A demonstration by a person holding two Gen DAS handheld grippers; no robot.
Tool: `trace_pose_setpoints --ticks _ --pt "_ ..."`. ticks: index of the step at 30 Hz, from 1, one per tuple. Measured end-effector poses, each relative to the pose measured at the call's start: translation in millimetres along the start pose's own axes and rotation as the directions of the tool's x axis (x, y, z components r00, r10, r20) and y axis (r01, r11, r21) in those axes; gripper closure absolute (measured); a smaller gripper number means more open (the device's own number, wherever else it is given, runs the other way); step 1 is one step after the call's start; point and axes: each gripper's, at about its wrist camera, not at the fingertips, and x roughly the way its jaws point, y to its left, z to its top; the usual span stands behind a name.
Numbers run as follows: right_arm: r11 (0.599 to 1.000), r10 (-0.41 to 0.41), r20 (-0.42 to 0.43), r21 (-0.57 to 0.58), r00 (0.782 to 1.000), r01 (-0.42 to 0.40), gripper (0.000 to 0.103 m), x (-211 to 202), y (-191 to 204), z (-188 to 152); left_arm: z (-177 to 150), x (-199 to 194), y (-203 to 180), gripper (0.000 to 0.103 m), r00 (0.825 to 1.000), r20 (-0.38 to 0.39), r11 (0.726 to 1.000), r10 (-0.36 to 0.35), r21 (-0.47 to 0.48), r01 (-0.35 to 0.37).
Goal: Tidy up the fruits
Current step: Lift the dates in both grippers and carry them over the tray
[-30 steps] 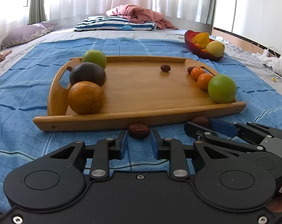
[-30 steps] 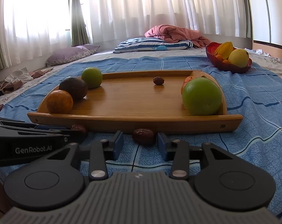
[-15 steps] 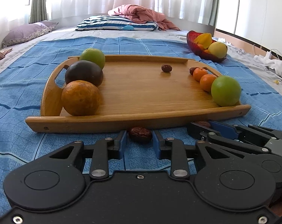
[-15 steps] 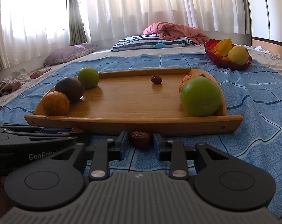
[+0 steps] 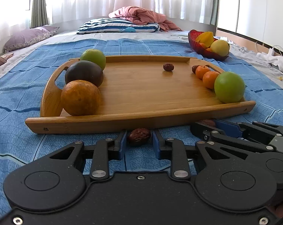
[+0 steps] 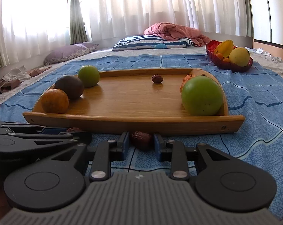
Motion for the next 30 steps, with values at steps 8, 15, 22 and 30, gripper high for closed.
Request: trace_pose_setpoints --ticks 8,15,22,30 --pt "1.0 -0.006 0.006 -0.01 1.0 0.006 0.069 -1 2 0 -1 -3 -4 0.078 1.0 0.015 1.0 0.024 0.017 -0.024" --pt "1.0 0.018 0.008 -0.022 1.0 -0.018 0.071 -6 0 0 0 -11 -4 0.078 0.999 0.024 0.999 0.023 0.033 -0.024" --pt "1.0 0.006 0.01 -0.026 1.0 -0.006 0.071 -11 2 2 4 -17 -3 0.078 0.999 0.031 1.0 0.013 0.025 -0.014" --pt "0.999 0.009 0.033 -0.038 0.999 -0.008 0.071 -19 3 7 9 -23 0 0.078 0.999 0.041 1.0 0.012 0.011 -0.013"
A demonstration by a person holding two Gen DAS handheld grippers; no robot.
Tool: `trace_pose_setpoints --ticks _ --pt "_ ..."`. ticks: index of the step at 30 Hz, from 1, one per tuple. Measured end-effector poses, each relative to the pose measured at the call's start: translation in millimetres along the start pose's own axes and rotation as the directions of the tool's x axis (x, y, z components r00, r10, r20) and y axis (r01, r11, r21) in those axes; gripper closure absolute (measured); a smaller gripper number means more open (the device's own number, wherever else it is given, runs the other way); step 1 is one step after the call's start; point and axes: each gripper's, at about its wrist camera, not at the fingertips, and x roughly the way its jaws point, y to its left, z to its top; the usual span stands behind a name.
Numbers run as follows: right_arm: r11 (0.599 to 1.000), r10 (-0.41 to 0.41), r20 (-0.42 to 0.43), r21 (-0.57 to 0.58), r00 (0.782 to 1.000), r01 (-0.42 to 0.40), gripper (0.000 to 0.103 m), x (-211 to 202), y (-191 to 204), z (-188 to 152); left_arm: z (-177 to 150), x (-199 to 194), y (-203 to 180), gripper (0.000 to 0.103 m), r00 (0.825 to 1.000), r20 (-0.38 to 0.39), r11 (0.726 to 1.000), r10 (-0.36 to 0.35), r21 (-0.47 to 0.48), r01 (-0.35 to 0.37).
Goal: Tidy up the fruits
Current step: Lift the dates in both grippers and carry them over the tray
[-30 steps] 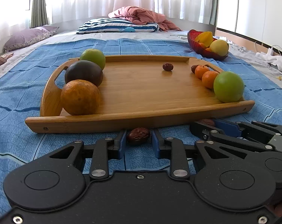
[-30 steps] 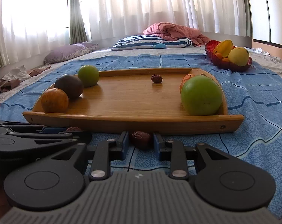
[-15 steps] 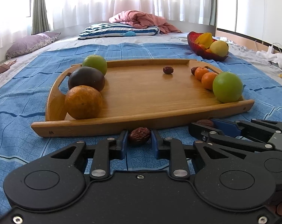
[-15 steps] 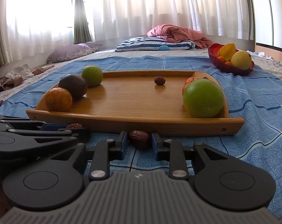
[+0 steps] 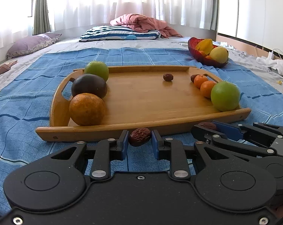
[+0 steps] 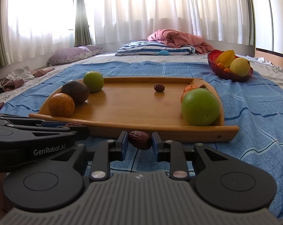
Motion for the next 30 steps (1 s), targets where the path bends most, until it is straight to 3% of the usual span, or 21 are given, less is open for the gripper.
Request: trace_pose_setpoints --ticks 30 --pt "0.999 -0.007 0.065 -0.033 0.998 0.009 0.07 -4 -1 24 25 -3 0 0.078 0.999 0.028 1.0 -0.021 -0.019 0.022"
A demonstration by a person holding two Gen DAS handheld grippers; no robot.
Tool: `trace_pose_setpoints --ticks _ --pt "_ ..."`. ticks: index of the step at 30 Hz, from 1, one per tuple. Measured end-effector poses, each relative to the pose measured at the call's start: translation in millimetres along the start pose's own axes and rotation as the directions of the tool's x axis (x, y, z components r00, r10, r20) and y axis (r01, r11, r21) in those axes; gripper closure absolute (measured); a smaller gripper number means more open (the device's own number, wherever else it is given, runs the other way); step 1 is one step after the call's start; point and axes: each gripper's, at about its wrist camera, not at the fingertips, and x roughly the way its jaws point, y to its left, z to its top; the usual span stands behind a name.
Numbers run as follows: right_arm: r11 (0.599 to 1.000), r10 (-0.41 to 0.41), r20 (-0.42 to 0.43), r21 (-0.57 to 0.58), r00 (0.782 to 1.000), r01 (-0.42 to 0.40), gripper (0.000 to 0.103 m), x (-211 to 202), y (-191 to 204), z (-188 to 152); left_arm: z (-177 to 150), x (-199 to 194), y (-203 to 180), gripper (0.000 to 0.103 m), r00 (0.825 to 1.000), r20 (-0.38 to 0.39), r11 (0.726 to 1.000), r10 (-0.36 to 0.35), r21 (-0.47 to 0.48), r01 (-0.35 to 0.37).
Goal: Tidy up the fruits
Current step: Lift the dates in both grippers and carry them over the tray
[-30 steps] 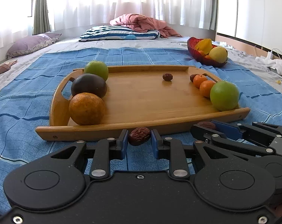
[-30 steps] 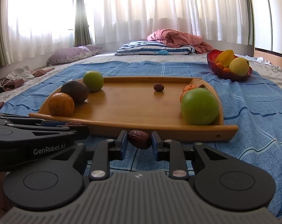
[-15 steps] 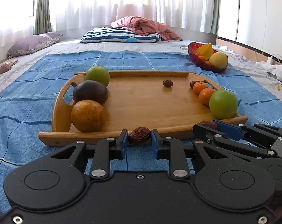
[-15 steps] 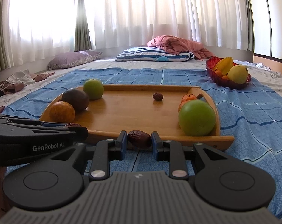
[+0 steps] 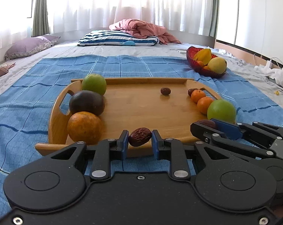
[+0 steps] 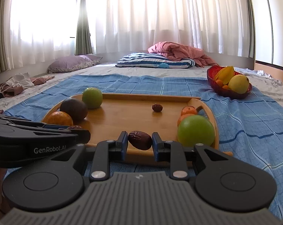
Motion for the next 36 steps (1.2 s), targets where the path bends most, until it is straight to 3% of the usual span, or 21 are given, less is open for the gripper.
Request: trace_pose_setpoints --ticks 25,36 --pt "1.0 -0.006 0.002 0.024 1.0 0.006 0.07 24 -10 21 30 30 4 0.078 0.999 -0.029 0.999 -0.02 -0.026 0.019" --pt "0.999 0.008 -0.044 0.035 0.999 -0.007 0.07 49 -16 38 50 55 10 0.079 0.997 -0.076 0.999 -0.012 -0.051 0.008"
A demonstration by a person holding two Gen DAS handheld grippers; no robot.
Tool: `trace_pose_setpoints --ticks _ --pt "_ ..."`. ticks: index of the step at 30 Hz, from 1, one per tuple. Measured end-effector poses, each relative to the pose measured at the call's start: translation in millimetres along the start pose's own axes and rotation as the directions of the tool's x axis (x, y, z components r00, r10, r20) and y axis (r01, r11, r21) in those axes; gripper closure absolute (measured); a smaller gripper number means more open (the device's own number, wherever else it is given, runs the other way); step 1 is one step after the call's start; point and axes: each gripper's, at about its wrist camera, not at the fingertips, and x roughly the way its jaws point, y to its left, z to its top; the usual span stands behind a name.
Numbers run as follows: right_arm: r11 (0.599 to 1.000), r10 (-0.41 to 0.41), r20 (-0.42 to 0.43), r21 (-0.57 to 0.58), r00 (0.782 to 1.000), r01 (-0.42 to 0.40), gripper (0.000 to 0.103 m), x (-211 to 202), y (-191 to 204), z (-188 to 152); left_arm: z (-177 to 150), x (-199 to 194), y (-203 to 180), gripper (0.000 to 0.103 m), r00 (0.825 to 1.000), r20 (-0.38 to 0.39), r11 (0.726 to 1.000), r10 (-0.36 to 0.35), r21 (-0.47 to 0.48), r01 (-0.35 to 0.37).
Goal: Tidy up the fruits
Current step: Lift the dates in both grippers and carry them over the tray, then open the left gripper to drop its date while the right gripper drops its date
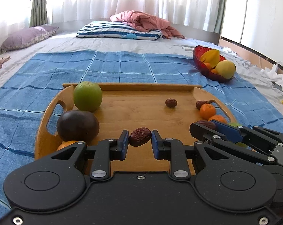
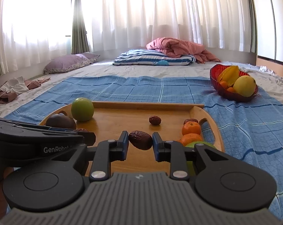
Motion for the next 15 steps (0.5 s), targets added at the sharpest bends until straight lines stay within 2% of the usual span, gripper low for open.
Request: trace_pose_setpoints --ticks 6,11,15 --pt "1.0 0.013 -0.043 0.029 0.999 -0.011 0.07 21 -6 16 20 19 2 0.079 0.999 -0.032 1.0 0.01 -0.002 -0.01" --pt "0.999 0.028 -0.117 0.048 0.993 -0.023 0.07 42 -14 34 39 38 5 0.079 0.995 -0.095 1.0 -0.01 -0.015 0.008" --pt "0.996 0.057 -0.193 0.076 0.98 -0.043 0.07 61 -22 45 50 52 6 0.078 0.992 -0.127 1.0 0.003 -0.014 -0.005"
